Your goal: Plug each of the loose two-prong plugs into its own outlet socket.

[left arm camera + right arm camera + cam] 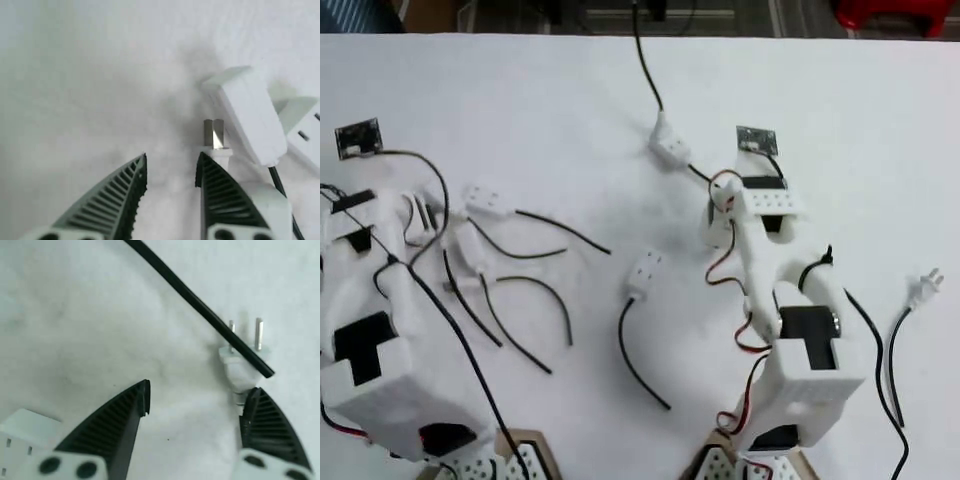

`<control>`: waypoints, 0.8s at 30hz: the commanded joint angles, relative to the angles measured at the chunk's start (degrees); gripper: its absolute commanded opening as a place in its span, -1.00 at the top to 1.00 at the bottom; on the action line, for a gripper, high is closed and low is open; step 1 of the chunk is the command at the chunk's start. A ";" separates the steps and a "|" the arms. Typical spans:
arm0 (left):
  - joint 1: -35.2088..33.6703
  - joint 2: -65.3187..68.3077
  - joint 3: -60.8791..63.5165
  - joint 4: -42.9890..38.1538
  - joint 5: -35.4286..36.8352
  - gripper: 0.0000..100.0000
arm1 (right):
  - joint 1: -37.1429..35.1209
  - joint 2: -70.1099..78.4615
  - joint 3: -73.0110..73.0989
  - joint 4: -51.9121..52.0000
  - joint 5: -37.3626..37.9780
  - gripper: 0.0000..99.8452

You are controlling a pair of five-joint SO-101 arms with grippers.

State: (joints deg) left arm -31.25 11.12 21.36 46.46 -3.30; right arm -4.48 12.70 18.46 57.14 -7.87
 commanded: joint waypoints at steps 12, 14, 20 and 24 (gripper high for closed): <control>6.73 -12.97 11.16 -8.62 3.52 0.65 | -0.22 -2.68 -0.09 -0.57 0.09 0.40; 6.64 -11.38 10.81 -9.49 3.52 0.65 | -0.22 -2.68 -0.09 -0.57 0.09 0.40; 6.46 -4.79 3.43 -4.40 3.60 0.65 | -0.22 -1.89 -0.18 -0.57 0.09 0.40; 6.02 0.48 -3.25 1.05 5.27 0.65 | -0.31 1.01 -1.05 -0.84 0.09 0.40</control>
State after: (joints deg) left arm -25.19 9.80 23.82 44.53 0.04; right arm -4.48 12.97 18.64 57.14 -7.87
